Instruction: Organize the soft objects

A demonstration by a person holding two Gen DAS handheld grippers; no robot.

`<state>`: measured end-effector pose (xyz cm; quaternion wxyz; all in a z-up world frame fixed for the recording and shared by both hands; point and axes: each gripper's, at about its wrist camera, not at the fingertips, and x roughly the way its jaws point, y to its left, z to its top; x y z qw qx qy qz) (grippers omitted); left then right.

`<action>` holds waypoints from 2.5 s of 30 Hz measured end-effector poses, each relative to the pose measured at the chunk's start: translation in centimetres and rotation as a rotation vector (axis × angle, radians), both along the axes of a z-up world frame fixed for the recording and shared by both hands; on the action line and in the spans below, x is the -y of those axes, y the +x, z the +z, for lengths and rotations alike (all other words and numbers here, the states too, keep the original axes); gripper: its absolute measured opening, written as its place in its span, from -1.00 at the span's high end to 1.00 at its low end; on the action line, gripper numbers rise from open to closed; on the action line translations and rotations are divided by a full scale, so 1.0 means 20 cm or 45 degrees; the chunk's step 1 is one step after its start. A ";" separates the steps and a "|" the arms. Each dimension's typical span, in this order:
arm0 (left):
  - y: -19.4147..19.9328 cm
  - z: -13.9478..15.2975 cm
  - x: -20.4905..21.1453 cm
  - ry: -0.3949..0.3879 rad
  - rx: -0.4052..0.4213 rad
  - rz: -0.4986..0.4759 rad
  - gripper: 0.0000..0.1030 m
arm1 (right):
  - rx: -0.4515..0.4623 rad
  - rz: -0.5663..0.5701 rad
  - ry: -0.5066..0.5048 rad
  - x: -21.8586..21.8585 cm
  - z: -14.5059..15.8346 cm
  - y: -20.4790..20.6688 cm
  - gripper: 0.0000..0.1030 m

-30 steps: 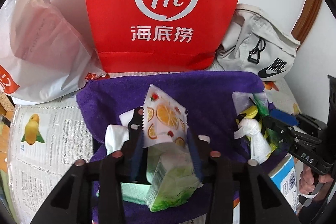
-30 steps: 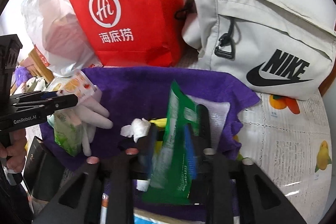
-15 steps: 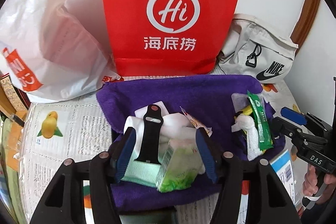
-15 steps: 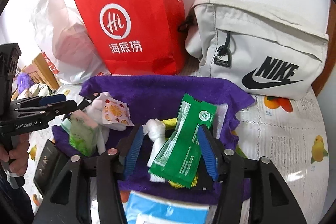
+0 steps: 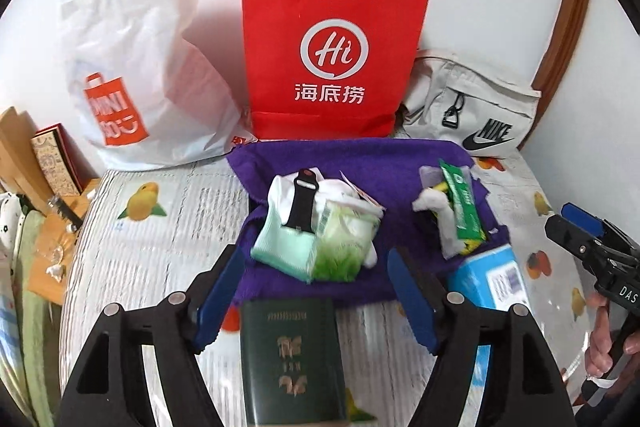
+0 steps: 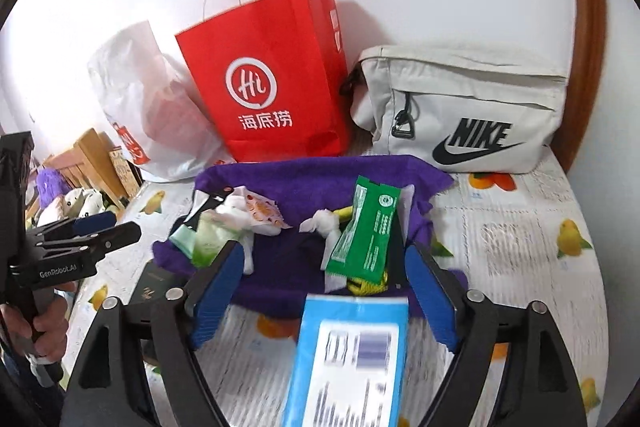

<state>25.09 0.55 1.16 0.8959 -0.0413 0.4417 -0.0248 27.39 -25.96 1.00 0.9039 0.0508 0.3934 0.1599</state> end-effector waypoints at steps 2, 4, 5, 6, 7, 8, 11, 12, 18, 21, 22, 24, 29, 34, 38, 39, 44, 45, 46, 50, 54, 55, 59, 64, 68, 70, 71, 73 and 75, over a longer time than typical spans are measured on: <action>-0.08 0.04 0.00 -0.003 0.021 0.003 -0.46 | 0.013 -0.015 0.005 0.01 0.03 -0.06 -0.68; -0.16 0.07 0.00 -0.006 0.040 0.014 -0.57 | 0.013 -0.015 0.014 0.02 0.06 -0.15 -0.68; -0.20 0.08 0.00 -0.006 0.047 0.023 -0.60 | 0.015 -0.017 0.015 0.03 0.08 -0.18 -0.69; -0.23 0.09 0.00 -0.006 0.052 0.027 -0.62 | 0.022 -0.022 0.014 0.03 0.09 -0.22 -0.69; -0.27 0.10 0.00 -0.007 0.060 0.031 -0.63 | 0.031 -0.030 0.011 0.03 0.10 -0.26 -0.70; -0.31 0.11 0.01 -0.005 0.064 0.033 -0.65 | 0.037 -0.037 0.004 0.04 0.11 -0.30 -0.73; -0.41 0.12 0.04 0.017 0.080 0.029 -0.73 | 0.066 -0.056 -0.004 0.05 0.15 -0.43 -0.87; -0.44 0.12 0.04 0.018 0.083 0.026 -0.73 | 0.079 -0.058 -0.005 0.05 0.16 -0.46 -0.90; -0.62 0.16 0.09 0.039 0.121 0.015 -0.83 | 0.125 -0.099 -0.031 0.07 0.21 -0.68 -1.00; -0.70 0.18 0.09 0.024 0.141 0.029 -0.84 | 0.119 -0.112 -0.037 0.08 0.21 -0.74 -1.00; -0.72 0.18 0.09 0.021 0.147 0.034 -0.84 | 0.114 -0.113 -0.037 0.08 0.21 -0.76 -1.00; -0.77 0.19 0.10 0.023 0.156 0.046 -0.84 | 0.113 -0.108 -0.035 0.08 0.21 -0.80 -1.00; -0.85 0.23 0.11 0.044 0.189 0.067 -0.84 | 0.124 -0.110 -0.045 0.10 0.22 -0.90 -1.00; -0.91 0.25 0.14 0.052 0.207 0.061 -0.84 | 0.137 -0.107 -0.066 0.11 0.23 -0.96 -1.00; -0.96 0.26 0.14 0.048 0.221 0.073 -0.84 | 0.138 -0.101 -0.059 0.11 0.24 -1.00 -1.00; -0.97 0.26 0.14 0.045 0.224 0.077 -0.84 | 0.139 -0.099 -0.063 0.11 0.24 -1.00 -1.00; -1.03 0.26 0.12 0.037 0.232 0.087 -0.84 | 0.143 -0.086 -0.073 0.10 0.23 -1.04 -1.00; -1.03 0.27 0.12 0.037 0.234 0.087 -0.84 | 0.144 -0.086 -0.074 0.10 0.24 -1.05 -1.00; -1.04 0.27 0.12 0.036 0.236 0.085 -0.84 | 0.146 -0.086 -0.074 0.09 0.24 -1.06 -1.00; -1.06 0.28 0.13 0.040 0.244 0.077 -0.84 | 0.142 -0.086 -0.066 0.10 0.24 -1.08 -1.00; -1.08 0.28 0.13 0.039 0.252 0.071 -0.84 | 0.145 -0.084 -0.065 0.09 0.24 -1.09 -1.00; -1.08 0.28 0.13 0.038 0.250 0.072 -0.84 | 0.147 -0.083 -0.065 0.09 0.24 -1.09 -1.00; -1.08 0.29 0.13 0.044 0.250 0.071 -0.84 | 0.147 -0.084 -0.066 0.09 0.24 -1.10 -1.00; -1.08 0.28 0.14 0.042 0.251 0.070 -0.84 | 0.151 -0.082 -0.067 0.09 0.23 -1.10 -1.00; -1.09 0.28 0.15 0.041 0.242 0.071 -0.84 | 0.148 -0.084 -0.062 0.09 0.24 -1.11 -1.00; -1.10 0.28 0.15 0.038 0.241 0.070 -0.84 | 0.151 -0.086 -0.065 0.09 0.24 -1.11 -1.00; -1.10 0.28 0.15 0.039 0.240 0.071 -0.84 | 0.152 -0.087 -0.066 0.09 0.24 -1.11 -1.00; -1.10 0.28 0.15 0.040 0.240 0.073 -0.84 | 0.151 -0.085 -0.061 0.09 0.24 -1.11 -1.00; -1.10 0.27 0.15 0.040 0.239 0.074 -0.84 | 0.151 -0.088 -0.062 0.09 0.23 -1.11 -1.00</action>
